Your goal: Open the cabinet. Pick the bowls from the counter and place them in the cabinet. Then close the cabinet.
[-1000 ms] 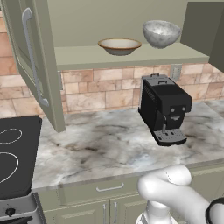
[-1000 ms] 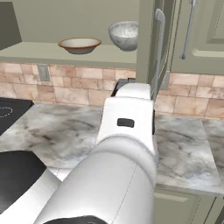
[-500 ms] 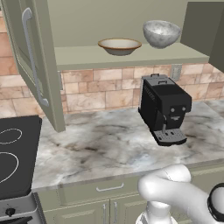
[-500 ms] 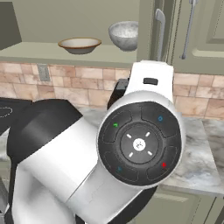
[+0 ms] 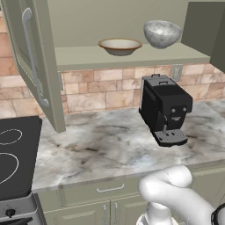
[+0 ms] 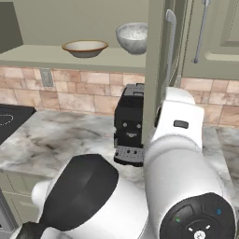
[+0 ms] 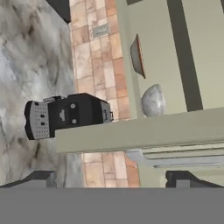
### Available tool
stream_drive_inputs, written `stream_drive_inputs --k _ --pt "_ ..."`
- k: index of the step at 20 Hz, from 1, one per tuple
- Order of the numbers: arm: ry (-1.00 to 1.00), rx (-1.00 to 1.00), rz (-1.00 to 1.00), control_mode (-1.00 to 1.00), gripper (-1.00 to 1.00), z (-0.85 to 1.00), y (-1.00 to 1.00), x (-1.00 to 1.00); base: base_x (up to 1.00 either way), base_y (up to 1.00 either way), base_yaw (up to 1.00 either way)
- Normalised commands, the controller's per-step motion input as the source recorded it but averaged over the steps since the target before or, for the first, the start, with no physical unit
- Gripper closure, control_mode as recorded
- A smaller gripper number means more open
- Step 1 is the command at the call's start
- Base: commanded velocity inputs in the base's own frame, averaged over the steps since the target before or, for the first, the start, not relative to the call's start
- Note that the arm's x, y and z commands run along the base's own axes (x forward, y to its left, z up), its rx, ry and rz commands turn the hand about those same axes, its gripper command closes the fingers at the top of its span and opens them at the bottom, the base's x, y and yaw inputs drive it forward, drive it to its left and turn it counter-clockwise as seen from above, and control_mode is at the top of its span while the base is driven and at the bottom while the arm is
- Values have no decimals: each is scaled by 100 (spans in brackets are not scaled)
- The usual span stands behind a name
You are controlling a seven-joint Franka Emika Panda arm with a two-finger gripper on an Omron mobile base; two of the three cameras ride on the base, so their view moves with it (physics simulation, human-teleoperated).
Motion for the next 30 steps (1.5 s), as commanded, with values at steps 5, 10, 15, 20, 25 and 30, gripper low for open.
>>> stream_drive_inputs --k 5,10,15,20,25,30 --pt "-18 7 2 -100 -100 -10 0 0 0 0 0" --pt "-6 6 0 -100 -100 4 9 5 0 0 0" --pt "0 4 0 -100 -100 27 3 3 0 0 0" --pt "3 2 0 -100 -100 35 0 1 0 0 0" --pt "7 0 0 -100 -100 12 5 30 0 0 0" --pt "12 0 7 -100 -100 -1 18 62 0 0 0"
